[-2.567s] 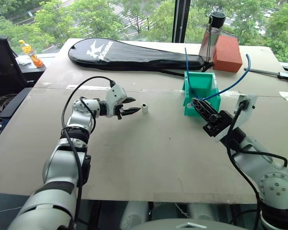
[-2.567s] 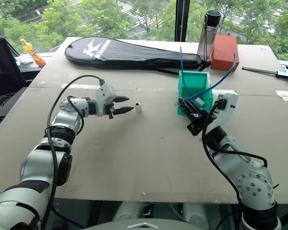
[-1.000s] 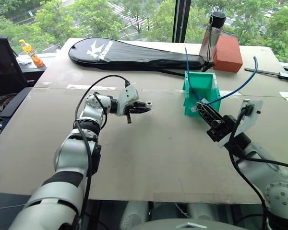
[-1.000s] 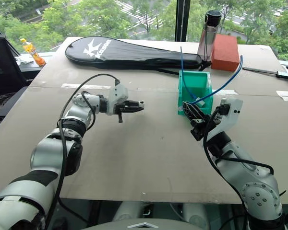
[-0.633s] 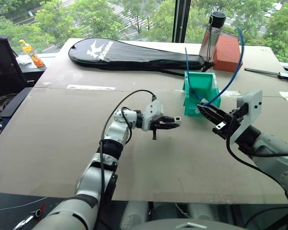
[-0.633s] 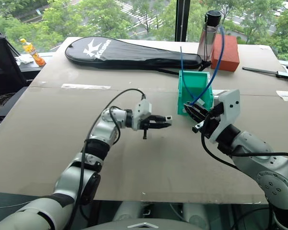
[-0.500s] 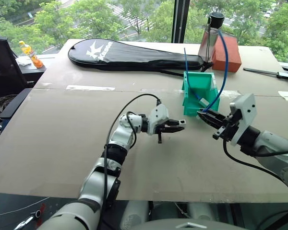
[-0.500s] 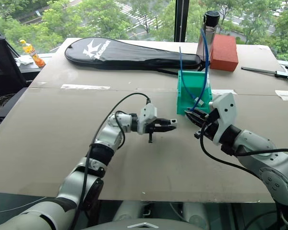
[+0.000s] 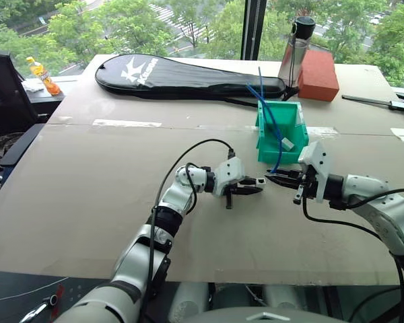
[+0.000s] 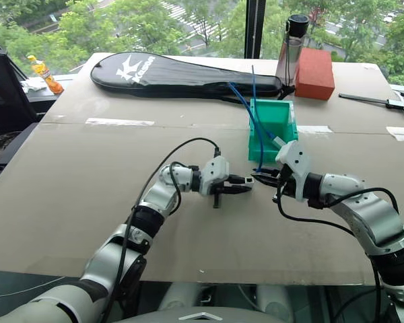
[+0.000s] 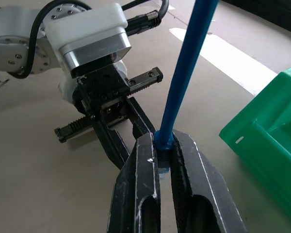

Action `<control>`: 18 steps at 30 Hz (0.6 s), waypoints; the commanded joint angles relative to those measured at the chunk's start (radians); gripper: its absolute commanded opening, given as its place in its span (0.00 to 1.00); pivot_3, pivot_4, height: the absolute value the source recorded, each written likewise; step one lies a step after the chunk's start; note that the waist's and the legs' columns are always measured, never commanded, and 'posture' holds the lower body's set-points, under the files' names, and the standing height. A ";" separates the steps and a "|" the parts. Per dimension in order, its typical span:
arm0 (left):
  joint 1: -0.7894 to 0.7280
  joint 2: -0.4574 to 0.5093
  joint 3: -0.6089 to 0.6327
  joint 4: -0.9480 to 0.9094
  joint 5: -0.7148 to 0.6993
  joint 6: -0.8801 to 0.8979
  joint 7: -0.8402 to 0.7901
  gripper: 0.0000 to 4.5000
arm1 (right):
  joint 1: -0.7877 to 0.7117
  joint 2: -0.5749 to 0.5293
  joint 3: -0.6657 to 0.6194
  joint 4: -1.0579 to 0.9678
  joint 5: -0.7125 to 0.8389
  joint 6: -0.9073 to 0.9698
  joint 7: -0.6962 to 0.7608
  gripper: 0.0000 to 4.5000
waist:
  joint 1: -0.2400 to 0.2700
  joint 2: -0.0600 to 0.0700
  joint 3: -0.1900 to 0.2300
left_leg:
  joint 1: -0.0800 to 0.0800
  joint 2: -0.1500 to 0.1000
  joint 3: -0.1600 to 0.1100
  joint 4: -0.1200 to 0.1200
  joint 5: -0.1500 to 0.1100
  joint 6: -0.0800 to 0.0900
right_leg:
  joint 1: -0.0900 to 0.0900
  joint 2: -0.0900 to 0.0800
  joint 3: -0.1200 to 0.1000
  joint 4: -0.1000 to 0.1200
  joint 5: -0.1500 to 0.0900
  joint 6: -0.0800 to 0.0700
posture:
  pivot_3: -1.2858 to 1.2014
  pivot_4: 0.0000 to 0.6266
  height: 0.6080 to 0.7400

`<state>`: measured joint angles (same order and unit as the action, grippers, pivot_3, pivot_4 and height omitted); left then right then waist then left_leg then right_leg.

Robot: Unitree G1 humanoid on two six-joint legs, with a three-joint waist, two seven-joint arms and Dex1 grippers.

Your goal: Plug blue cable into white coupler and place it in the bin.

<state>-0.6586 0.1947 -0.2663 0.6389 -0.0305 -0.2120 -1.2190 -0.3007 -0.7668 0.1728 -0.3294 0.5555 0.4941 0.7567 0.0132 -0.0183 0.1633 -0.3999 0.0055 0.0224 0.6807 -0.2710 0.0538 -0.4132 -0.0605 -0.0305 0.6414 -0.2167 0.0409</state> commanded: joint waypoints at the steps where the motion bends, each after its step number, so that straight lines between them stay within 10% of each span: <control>1: -0.003 0.006 -0.011 -0.014 -0.007 -0.023 -0.017 0.07 | -0.046 0.014 0.012 0.029 -0.050 -0.055 0.084 0.00 | 0.000 0.000 0.000 | 0.000 0.000 0.000 0.000 0.000 0.000 | 0.000 0.000 0.000 0.000 0.000 0.000 | 0.52 0.24 1.00; 18: 0.004 0.019 -0.021 -0.039 -0.016 -0.019 -0.020 0.07 | -0.120 0.079 0.095 0.189 -0.231 -0.139 0.281 0.00 | -0.001 0.000 0.000 | 0.000 0.000 0.000 0.000 0.000 0.000 | 0.000 0.000 0.000 0.000 0.000 0.000 | 0.52 0.24 1.00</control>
<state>-0.6582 0.2097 -0.2867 0.6322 -0.0324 -0.2247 -1.2354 -0.4232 -0.6805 0.2609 -0.1587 0.3503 0.3600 1.0161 0.0123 -0.0180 0.1632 -0.3996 0.0055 0.0220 0.6812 -0.2709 0.0537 -0.4131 -0.0605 -0.0310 0.6419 -0.2167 0.0408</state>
